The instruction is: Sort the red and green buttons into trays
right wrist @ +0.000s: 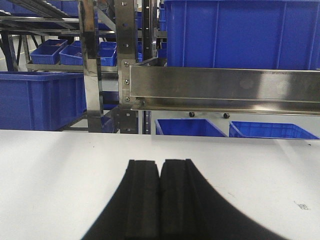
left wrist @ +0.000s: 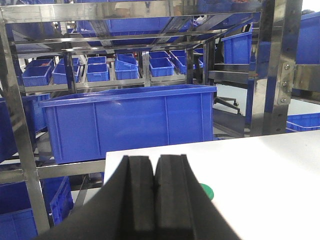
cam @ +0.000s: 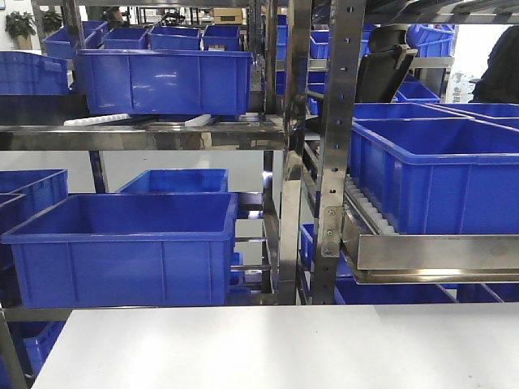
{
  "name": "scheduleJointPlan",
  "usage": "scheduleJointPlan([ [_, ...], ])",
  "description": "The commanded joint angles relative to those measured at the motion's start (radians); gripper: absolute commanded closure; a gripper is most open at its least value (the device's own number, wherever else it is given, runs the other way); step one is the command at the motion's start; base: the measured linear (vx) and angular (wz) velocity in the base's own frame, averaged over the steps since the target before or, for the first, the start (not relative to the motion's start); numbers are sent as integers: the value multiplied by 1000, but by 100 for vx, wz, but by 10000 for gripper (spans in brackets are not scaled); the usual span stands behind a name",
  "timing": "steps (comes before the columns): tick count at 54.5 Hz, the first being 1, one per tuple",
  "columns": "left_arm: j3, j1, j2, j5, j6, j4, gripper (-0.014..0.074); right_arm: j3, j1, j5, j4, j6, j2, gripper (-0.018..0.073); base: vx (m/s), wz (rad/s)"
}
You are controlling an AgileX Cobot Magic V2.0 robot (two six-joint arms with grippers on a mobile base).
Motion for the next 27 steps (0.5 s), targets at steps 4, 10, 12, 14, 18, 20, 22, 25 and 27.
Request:
scheduleJointPlan([
  [4, 4, 1, -14, -80, -9, -1, 602, 6, -5, -86, 0, -10, -12, 572, 0, 0],
  [10, 4, 1, -14, -80, -9, -1, 602, 6, -5, -87, 0, -10, -12, 572, 0, 0],
  [12, 4, 1, -14, -80, -9, -1, 602, 6, -5, -87, 0, -10, -12, 572, 0, 0],
  [14, 4, 1, -14, -80, -9, -1, 602, 6, -5, -88, 0, -10, -12, 572, 0, 0],
  [18, 4, 1, -14, -80, -9, -1, 602, 6, -5, -93, 0, -10, -12, 572, 0, 0],
  [20, 4, 1, -14, -80, -9, -1, 602, 6, -5, -94, 0, -10, -12, 572, 0, 0],
  [22, 4, 1, -14, -80, -9, -1, 602, 6, -5, -94, 0, -10, -12, 572, 0, 0],
  [25, 4, 1, -14, -80, -9, -1, 602, 6, -5, -92, 0, -10, -12, 572, 0, 0],
  [27, 4, 1, -14, -80, -9, -1, 602, 6, -5, -92, 0, -10, -12, 572, 0, 0],
])
